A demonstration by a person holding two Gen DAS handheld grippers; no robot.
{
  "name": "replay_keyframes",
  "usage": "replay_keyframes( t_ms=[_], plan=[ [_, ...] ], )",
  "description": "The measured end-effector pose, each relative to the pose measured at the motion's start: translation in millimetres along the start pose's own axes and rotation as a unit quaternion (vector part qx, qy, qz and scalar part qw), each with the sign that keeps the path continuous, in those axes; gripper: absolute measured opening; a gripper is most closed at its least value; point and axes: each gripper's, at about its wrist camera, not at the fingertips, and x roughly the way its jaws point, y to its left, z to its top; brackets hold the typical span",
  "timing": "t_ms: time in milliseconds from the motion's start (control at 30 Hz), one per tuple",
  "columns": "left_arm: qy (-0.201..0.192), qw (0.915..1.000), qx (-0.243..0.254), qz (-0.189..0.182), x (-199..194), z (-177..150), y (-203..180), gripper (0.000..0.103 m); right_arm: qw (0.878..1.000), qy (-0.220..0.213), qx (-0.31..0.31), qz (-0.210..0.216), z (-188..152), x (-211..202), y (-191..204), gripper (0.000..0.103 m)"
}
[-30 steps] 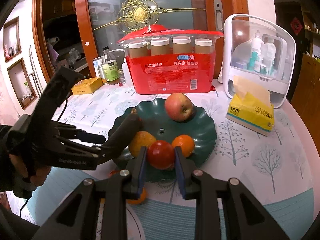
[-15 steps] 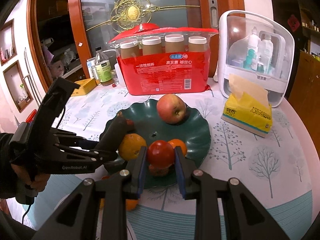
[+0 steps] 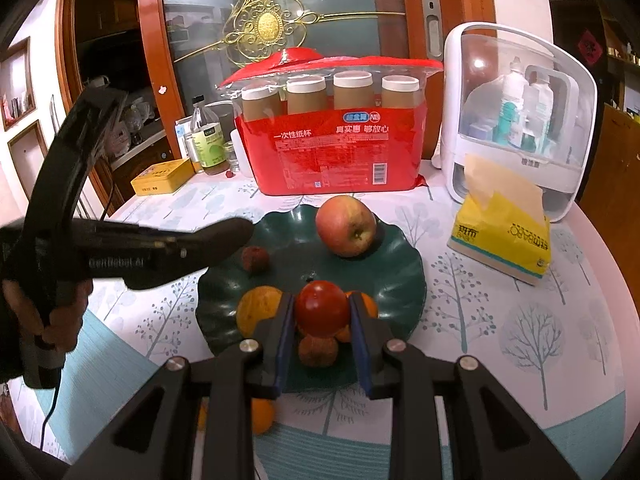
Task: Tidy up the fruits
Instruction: 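Carry the banana and tomato onto the green plate and open both grippers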
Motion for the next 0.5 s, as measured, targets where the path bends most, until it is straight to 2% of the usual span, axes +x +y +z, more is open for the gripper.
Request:
replay_keyframes(
  t_ms=[233, 500],
  plan=[
    [-0.009, 0.9998, 0.010, -0.011, 11.7, 26.9, -5.7, 0.030, 1.000, 0.002, 0.001, -0.003, 9.1, 12.2, -4.3, 0.027],
    [0.013, 0.9997, 0.015, -0.017, 37.4, 29.2, -12.7, 0.030, 1.000, 0.013, 0.014, 0.004, 19.3, 36.4, -13.0, 0.027]
  ],
)
